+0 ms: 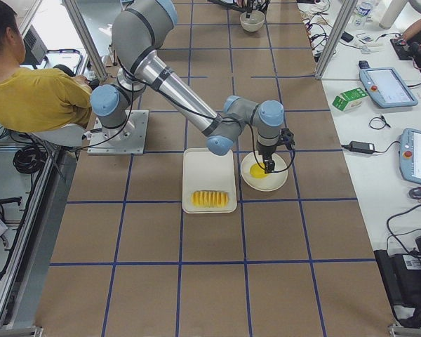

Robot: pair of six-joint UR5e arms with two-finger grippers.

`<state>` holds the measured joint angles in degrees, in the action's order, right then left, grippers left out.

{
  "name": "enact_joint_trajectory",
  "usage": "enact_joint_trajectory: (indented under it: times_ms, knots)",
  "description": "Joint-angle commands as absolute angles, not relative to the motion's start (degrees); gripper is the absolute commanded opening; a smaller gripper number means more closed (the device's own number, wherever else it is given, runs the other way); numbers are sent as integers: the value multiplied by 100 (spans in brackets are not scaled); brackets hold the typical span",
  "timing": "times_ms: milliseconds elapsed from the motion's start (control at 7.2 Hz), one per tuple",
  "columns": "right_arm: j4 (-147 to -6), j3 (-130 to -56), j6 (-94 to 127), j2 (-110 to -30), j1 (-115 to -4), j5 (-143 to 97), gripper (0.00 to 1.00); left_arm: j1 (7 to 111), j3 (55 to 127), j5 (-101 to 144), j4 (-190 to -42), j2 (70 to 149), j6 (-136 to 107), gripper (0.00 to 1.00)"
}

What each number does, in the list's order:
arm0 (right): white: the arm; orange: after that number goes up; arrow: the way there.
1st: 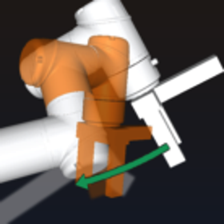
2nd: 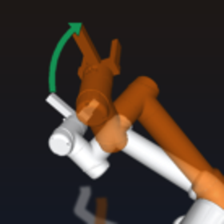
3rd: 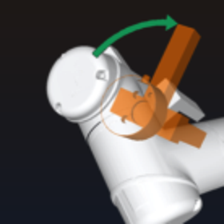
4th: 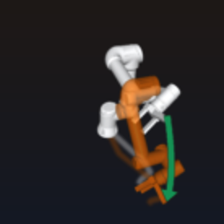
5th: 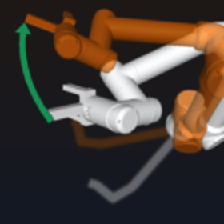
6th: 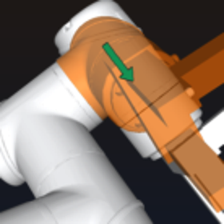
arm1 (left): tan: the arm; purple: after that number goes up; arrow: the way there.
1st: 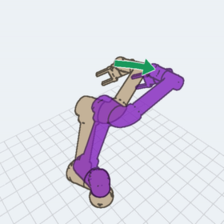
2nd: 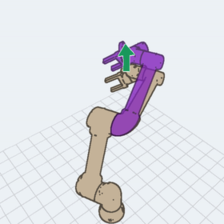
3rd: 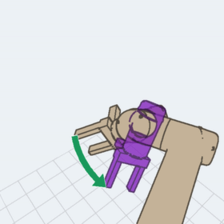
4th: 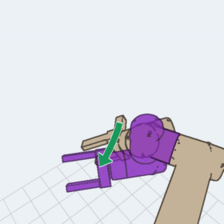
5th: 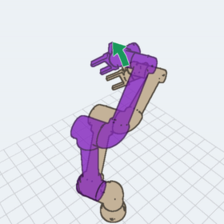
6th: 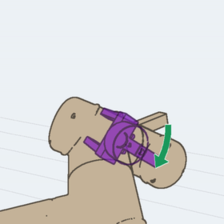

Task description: Place bowl and put lemon in it

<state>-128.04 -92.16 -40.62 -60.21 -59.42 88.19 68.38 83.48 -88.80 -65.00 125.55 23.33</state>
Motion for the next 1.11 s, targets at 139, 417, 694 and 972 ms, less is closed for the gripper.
enact_joint_trajectory:
  times_ms: [139, 417, 694, 972]
  knots:
    - [-12806, -9211, -4061, -5837, -5933, 8833, 100, 6873, 8070, -8859, -6713, 12447, 2303, 0]
    - [-12806, -9211, -4078, -5748, -5933, 8850, 89, 7127, 7998, -8319, -7319, 12130, 2303, 0]
    - [-12727, -9220, -4061, -5774, -5924, 8973, 1, 7408, 8042, -8227, -7383, 11998, 2294, 0]
    - [-12474, -9168, -4061, -5853, -5713, 8991, 0, 7767, 8382, -7232, -7716, 11752, 1796, 0]
